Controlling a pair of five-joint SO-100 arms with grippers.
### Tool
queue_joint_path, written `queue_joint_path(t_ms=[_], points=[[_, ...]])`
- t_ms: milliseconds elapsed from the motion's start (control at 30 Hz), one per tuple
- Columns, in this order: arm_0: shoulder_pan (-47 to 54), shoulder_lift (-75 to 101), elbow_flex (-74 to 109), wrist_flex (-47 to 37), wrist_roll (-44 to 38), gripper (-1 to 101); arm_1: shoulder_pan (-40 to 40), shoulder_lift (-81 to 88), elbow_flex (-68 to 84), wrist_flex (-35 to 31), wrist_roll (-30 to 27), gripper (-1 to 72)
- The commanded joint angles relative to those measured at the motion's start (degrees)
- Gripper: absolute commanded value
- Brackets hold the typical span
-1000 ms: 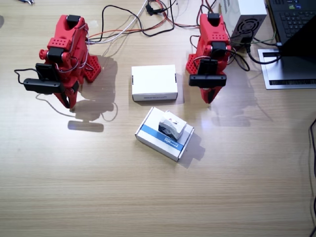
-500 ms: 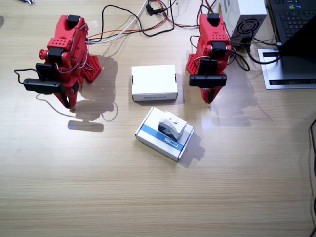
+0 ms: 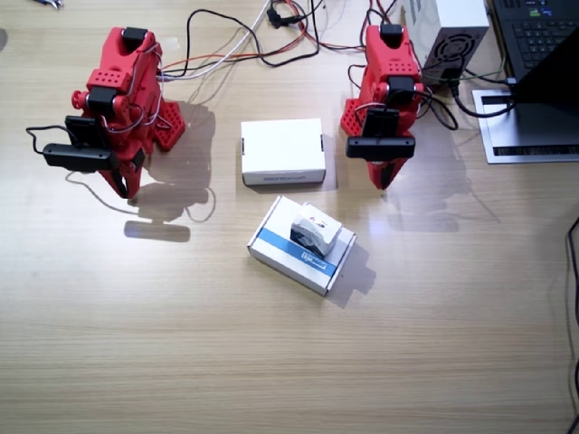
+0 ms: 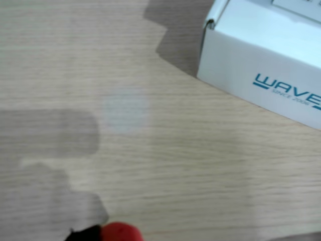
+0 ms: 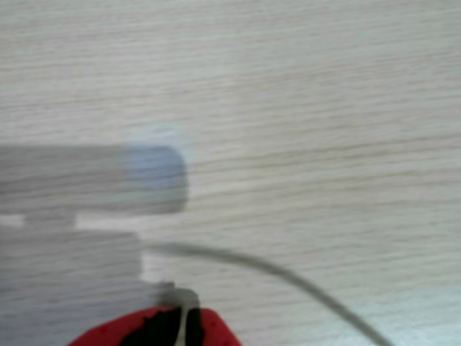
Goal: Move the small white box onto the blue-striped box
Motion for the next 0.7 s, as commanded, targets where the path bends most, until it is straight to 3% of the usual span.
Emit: queue_joint_path(t_ms=[0, 667], points=[[-1.0, 1.6, -1.0, 0.8, 1.2, 0, 0.1, 1.4, -0.6, 1.1, 0.4, 0.2], [-1.1, 1.6, -1.0, 0.2, 0.8, 0, 0.0, 1.4, -0.6, 1.1, 0.4, 0.2]])
